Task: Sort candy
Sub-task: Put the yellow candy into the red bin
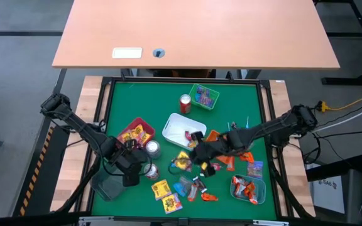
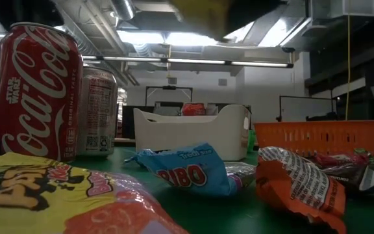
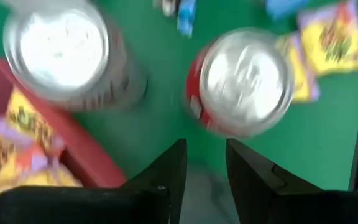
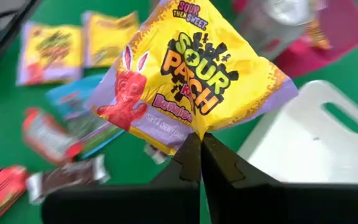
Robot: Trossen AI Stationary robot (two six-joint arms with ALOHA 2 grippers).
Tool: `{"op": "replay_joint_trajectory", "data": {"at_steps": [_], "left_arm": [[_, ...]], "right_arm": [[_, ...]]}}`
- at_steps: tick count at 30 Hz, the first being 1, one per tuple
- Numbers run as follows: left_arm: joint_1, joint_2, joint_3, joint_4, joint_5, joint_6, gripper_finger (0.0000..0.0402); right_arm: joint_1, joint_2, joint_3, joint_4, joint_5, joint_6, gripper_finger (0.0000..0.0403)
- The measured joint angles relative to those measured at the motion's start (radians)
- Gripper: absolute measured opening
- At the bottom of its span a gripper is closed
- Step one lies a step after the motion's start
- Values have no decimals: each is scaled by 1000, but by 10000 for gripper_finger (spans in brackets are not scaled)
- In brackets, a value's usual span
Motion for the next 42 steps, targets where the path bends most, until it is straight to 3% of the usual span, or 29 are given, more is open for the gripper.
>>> {"op": "replay_joint_trajectory", "data": {"at_steps": [10,18,30,42], "left_arm": [[5,0,0,313,-254,127,101],[58,8,0,633,-309,521,101],[117,74,0,659,-301,1046,101],[168,114,0,664,-351,1108,101]], "right_arm": [[-142,0,0,26,-49,86,3],[-170,0,0,26,-121,229,3],[-168,0,0,26,-248,334,3],[-168,-1,0,28,-253,336,3]]}}
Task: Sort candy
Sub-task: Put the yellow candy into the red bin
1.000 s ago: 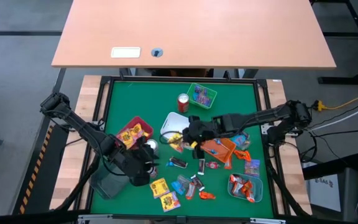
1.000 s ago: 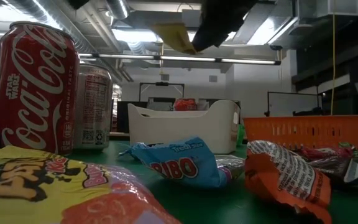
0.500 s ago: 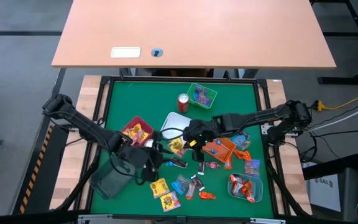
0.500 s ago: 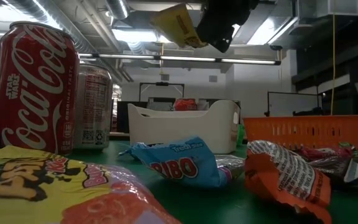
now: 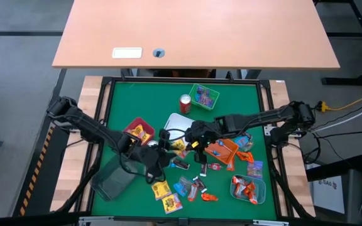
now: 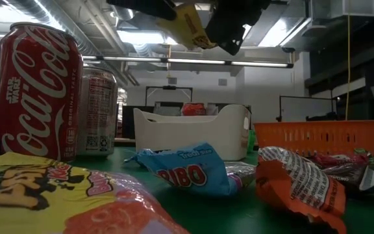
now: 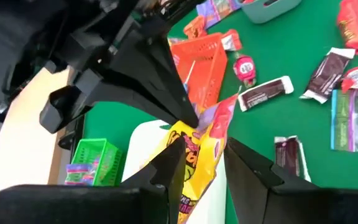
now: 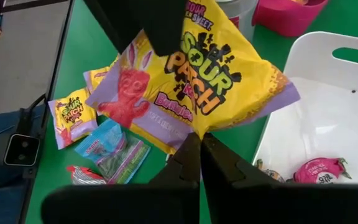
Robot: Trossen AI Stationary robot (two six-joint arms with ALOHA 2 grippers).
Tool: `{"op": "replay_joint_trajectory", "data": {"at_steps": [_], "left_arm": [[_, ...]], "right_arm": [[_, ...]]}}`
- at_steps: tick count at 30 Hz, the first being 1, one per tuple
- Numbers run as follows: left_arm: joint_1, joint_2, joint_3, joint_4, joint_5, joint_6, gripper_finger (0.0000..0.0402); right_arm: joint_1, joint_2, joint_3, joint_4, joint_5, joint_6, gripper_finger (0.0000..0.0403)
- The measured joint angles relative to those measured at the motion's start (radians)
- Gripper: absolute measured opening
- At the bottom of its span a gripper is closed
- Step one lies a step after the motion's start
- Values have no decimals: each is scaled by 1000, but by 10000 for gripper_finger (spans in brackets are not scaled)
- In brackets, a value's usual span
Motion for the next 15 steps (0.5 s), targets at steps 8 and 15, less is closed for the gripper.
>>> {"op": "replay_joint_trajectory", "data": {"at_steps": [8,15], "left_arm": [[36,0,0,-43,39,-1,98],[45,0,0,-43,40,-44,41]], "right_arm": [[0,0,0,38,0,-3,3],[0,0,0,57,0,-5,3]]}}
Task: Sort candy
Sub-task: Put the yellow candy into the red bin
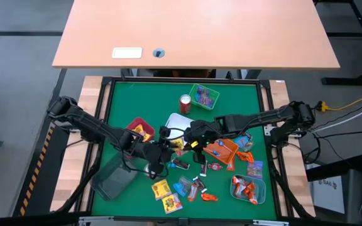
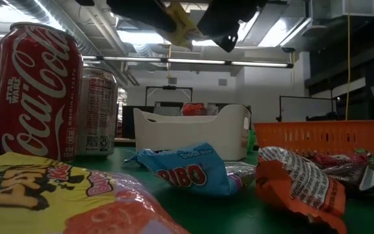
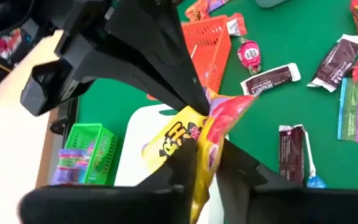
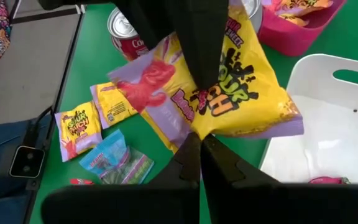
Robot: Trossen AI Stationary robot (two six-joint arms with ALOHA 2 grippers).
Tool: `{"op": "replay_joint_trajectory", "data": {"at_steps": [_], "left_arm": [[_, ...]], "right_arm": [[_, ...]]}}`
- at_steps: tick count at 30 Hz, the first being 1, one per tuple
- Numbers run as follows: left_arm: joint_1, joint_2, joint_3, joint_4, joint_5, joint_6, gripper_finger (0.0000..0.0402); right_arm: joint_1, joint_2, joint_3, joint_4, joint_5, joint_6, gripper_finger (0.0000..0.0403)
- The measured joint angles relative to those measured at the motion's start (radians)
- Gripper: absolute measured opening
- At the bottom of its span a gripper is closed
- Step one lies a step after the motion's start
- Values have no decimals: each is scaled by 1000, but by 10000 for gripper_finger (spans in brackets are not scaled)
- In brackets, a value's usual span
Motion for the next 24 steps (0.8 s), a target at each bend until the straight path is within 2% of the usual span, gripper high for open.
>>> {"op": "replay_joint_trajectory", "data": {"at_steps": [3,7,10,14,18,24], "left_arm": [[2,0,0,-6,2,-40,10],[3,0,0,-14,2,-100,8],[3,-3,0,-14,3,-172,5],[4,-37,0,-35,23,-260,2],[4,-100,0,-121,39,-379,2],[4,-220,0,-382,38,-678,2]], "right_arm": [[0,0,0,3,0,0,3],[0,0,0,16,0,0,7],[0,0,0,17,1,0,33],[0,0,0,12,1,-18,87],[-12,-6,0,-51,0,-62,125],[-40,-27,0,-188,12,-120,135]]}}
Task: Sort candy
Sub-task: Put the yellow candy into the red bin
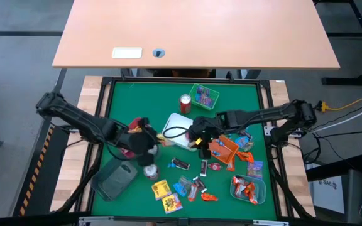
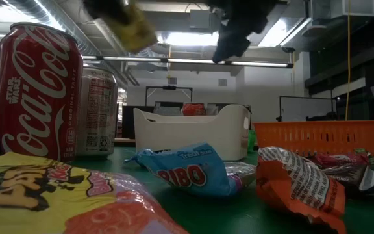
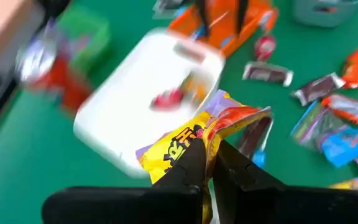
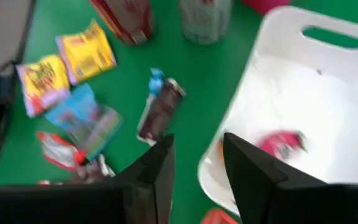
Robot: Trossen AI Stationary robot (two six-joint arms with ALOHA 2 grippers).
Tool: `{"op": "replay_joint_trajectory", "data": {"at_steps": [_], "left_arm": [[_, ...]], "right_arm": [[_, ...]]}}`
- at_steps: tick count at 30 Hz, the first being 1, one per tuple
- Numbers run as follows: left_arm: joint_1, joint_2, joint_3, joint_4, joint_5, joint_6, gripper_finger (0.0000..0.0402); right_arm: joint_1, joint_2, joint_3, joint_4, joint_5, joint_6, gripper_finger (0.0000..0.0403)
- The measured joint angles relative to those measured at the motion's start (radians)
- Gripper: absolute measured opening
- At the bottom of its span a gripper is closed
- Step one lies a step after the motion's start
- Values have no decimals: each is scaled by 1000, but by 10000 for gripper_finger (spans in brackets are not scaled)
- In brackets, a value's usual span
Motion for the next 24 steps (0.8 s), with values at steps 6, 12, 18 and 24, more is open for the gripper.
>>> {"op": "replay_joint_trajectory", "data": {"at_steps": [6,12,18,24], "left_arm": [[0,-81,0,-356,1,-391,2],[-2,-90,-1,-621,37,-591,7],[-2,-82,-1,-646,37,-597,25],[-2,-82,-1,-647,35,-599,59]], "right_arm": [[5,-29,-3,-97,116,-71,135],[11,-52,-3,-178,167,-78,136],[39,-71,-4,-226,175,-97,136],[77,-114,-4,-294,217,-95,136]]}}
